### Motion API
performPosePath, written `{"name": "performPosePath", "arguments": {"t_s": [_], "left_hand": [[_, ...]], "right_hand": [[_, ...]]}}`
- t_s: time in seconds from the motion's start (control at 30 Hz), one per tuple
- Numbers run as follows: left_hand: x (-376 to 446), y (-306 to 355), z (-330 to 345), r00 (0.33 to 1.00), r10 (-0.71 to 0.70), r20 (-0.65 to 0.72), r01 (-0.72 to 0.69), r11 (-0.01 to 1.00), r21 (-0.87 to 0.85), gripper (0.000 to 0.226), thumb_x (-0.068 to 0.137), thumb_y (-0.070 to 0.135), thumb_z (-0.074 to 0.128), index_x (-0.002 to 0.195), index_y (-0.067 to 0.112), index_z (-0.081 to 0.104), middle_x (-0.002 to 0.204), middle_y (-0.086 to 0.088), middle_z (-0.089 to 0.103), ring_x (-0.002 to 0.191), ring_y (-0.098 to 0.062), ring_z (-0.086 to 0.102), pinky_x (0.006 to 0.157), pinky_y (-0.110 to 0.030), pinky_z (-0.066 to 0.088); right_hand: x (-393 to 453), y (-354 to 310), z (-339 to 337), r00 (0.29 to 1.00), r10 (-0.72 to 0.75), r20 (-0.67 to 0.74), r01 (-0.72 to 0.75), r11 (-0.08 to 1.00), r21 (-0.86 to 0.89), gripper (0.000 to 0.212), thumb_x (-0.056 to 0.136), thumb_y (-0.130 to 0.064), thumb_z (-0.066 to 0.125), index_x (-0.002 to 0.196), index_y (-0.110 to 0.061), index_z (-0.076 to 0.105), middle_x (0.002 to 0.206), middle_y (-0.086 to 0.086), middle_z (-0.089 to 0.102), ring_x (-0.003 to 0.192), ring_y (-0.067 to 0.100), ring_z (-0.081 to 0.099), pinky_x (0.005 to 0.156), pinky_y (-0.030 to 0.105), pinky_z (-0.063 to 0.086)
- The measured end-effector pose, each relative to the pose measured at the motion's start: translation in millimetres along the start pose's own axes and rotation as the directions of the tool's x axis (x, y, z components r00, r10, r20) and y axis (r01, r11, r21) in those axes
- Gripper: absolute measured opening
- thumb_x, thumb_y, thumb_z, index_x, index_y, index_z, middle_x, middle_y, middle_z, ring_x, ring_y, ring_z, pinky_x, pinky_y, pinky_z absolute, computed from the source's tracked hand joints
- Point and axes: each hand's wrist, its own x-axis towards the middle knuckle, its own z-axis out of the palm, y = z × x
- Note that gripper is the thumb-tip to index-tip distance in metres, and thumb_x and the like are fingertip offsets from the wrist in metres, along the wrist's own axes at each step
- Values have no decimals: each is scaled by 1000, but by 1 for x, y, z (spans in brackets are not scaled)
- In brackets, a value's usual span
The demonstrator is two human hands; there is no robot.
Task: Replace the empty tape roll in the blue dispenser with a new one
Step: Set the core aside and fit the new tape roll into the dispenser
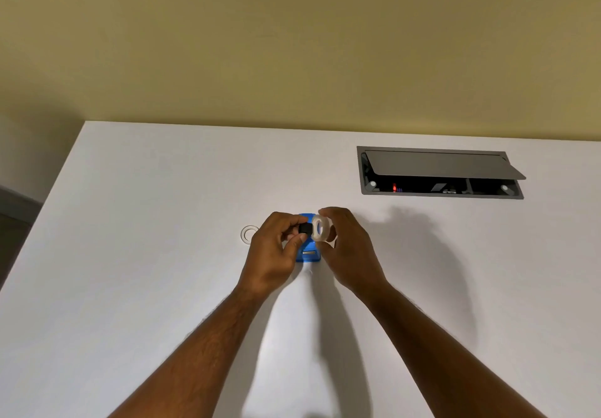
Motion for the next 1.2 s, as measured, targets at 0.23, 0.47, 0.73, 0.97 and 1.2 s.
{"name": "performPosePath", "arguments": {"t_s": [0.23,0.47,0.73,0.97,1.2], "left_hand": [[1,1,-6,1000,-7,-17,7,1000,18,27,86,11,71,107,29,72,97,9,69,90,-11,66,79,-27,54],[1,-4,-9,993,-113,-36,110,992,-61,23,84,17,76,104,27,72,97,11,73,91,-8,68,80,-23,55],[3,-6,-13,991,-137,-12,135,986,-99,22,87,14,74,107,23,76,101,6,75,96,-11,72,87,-35,60],[3,-8,-13,982,-189,-6,186,970,-157,22,84,11,77,105,16,78,97,4,78,89,-6,74,85,-25,60],[4,-10,-11,980,-200,3,198,967,-157,18,85,11,76,102,17,79,94,7,78,87,-3,73,79,-17,57]], "right_hand": [[1,-9,6,996,-29,89,26,999,39,39,88,-12,67,122,-30,56,111,-18,60,96,-6,53,79,4,39],[5,-9,8,988,-25,155,14,998,68,41,88,-20,74,125,-24,56,113,-14,57,97,-15,53,81,-2,38],[10,-7,12,987,-43,153,39,999,32,41,87,-27,75,124,-20,57,117,-6,60,97,5,57,82,4,42],[9,-5,15,987,-83,140,83,997,2,40,85,-26,78,119,-24,58,112,-13,56,94,1,54,80,1,41],[9,-3,18,982,-117,146,119,993,-4,40,85,-22,77,121,-20,58,114,-6,60,96,2,55,84,7,43]]}}
